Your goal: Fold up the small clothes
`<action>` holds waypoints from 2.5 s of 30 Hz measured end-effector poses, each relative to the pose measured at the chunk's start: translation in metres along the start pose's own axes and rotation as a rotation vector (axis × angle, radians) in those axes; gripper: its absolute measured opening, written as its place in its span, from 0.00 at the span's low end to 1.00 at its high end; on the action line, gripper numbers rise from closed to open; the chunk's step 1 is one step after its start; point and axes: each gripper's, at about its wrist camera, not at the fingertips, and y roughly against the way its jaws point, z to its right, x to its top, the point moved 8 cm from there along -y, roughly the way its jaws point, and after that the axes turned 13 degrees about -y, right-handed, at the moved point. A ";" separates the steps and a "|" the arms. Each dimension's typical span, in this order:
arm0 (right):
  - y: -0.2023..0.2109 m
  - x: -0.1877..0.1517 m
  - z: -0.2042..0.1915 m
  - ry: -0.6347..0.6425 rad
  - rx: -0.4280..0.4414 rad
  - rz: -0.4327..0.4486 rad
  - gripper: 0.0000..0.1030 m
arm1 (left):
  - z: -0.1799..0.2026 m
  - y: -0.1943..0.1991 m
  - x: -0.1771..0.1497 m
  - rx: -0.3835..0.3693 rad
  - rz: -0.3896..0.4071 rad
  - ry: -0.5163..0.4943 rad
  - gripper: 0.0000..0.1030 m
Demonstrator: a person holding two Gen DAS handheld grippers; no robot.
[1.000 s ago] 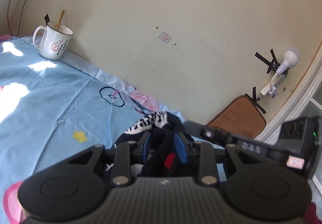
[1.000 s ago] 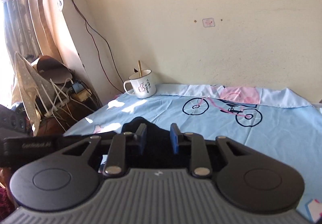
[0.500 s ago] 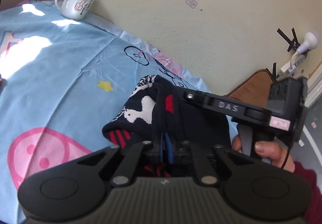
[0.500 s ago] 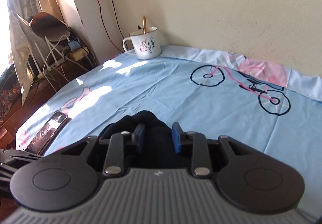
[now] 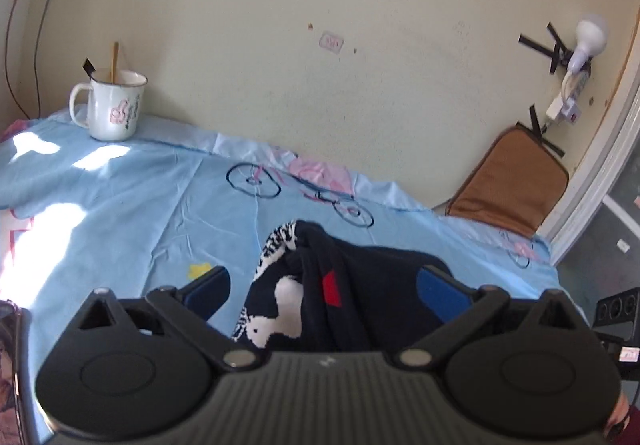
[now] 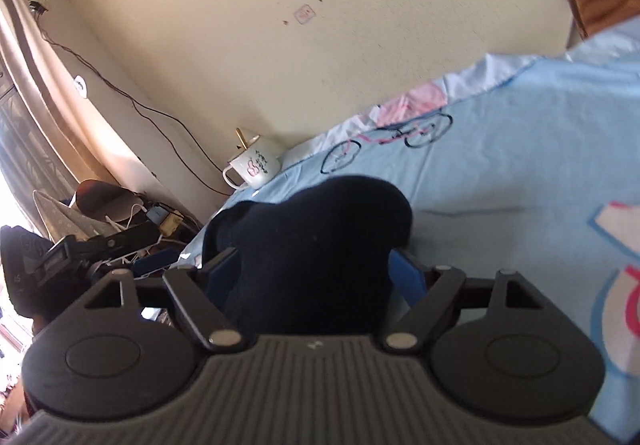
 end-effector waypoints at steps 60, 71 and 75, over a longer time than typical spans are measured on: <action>0.047 0.021 0.059 0.118 -0.289 0.283 0.82 | 0.104 -0.093 -0.019 0.104 -0.054 -0.166 0.87; 0.084 -0.033 0.066 0.114 -0.336 0.279 0.82 | 0.120 -0.068 -0.066 0.179 -0.092 -0.176 0.87; 0.087 -0.034 0.068 0.106 -0.337 0.289 0.82 | 0.123 -0.064 -0.078 0.235 -0.079 -0.224 0.88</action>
